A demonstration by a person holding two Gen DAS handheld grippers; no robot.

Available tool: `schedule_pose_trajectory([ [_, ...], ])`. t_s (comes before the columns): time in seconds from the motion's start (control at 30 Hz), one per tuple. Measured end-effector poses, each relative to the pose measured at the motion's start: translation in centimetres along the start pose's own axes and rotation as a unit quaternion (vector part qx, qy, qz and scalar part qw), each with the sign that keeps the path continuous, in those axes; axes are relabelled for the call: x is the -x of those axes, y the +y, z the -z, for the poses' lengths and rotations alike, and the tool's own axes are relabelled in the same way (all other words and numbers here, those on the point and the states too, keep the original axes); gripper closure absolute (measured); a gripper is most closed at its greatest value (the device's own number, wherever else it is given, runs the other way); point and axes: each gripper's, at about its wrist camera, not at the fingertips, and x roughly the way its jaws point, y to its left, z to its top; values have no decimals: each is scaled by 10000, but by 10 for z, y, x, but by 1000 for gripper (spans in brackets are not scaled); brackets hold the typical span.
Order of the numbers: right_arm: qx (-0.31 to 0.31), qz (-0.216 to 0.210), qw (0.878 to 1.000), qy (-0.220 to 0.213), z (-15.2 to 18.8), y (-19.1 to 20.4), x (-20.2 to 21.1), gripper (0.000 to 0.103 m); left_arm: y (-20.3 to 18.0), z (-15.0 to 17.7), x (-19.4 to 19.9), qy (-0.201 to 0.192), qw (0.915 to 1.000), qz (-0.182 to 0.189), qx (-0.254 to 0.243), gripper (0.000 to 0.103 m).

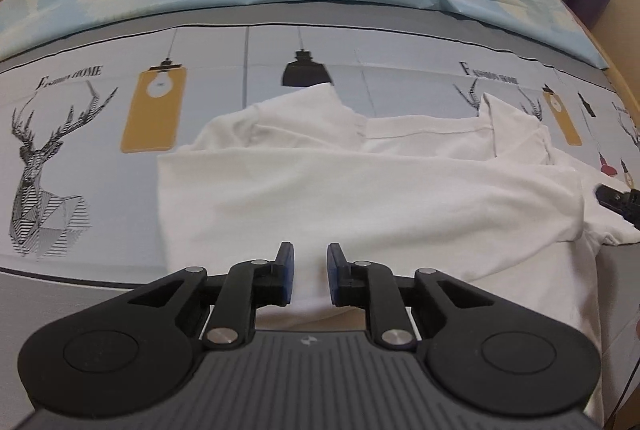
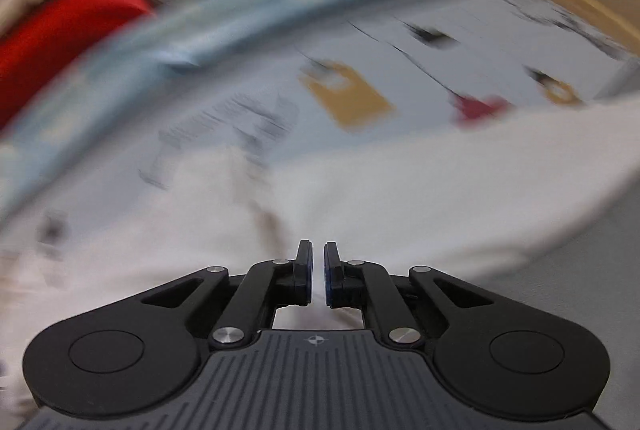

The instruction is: Fold small clothes

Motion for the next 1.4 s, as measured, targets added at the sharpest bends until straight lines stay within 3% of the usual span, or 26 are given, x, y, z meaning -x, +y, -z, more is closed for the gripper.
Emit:
schedule_pose_trajectory([
  [0.07,67,-674,9975,220,2,5,-3,80,-8,-2,-2,-6,10000,38,4,84],
  [0.1,119,-727,9958,541,5,7,-12,69,-12,-2,-3,0,10000,56,6,84],
  [0.17,265,28,9914,1281,20,2,-36,68,-18,-2,-5,15,10000,80,-20,84],
  [0.2,198,140,9919,1251,22,-4,-36,75,-23,-2,-6,17,10000,83,-44,84],
  [0.27,-166,8,9936,1117,11,-12,-26,73,-28,-3,-7,5,9999,83,-71,84],
  [0.33,-156,26,9978,649,-1,-19,-8,70,-33,-3,-9,-9,9999,68,-97,81],
  [0.4,-166,283,9989,338,-9,-33,3,65,-37,-2,-9,-25,9999,18,-141,78],
  [0.53,-1016,675,9924,146,-19,-92,13,65,-39,-3,-10,-35,9998,-42,-167,78],
  [0.73,-2025,1378,9694,-163,-27,-191,24,64,-42,-4,-11,-36,9998,-82,-198,78],
  [0.83,-2460,1485,9575,-238,-24,-236,27,64,-43,-4,-12,-19,9997,-93,-223,78],
  [1.0,-3191,1414,9350,-621,-22,-294,26,64,-41,-5,-14,-2,9996,-128,-239,78],
  [1.1,-3841,1178,9109,-939,-19,-331,27,64,-39,-5,-13,-5,9996,-132,-242,78],
  [1.2,-4240,952,8923,-1226,-12,-353,26,66,-35,-5,-12,0,9996,-153,-245,78],
  [1.27,-4327,936,8865,-1343,-10,-356,24,85,-30,-5,-11,-8,9996,-154,-217,78],
  [1.3,-4358,864,8847,-1408,-9,-355,23,102,-28,-6,-10,-16,9997,-154,-193,78],
  [1.4,-4165,992,8862,-1767,-13,-339,31,102,-22,-6,-5,-62,9998,-133,-132,78],
])
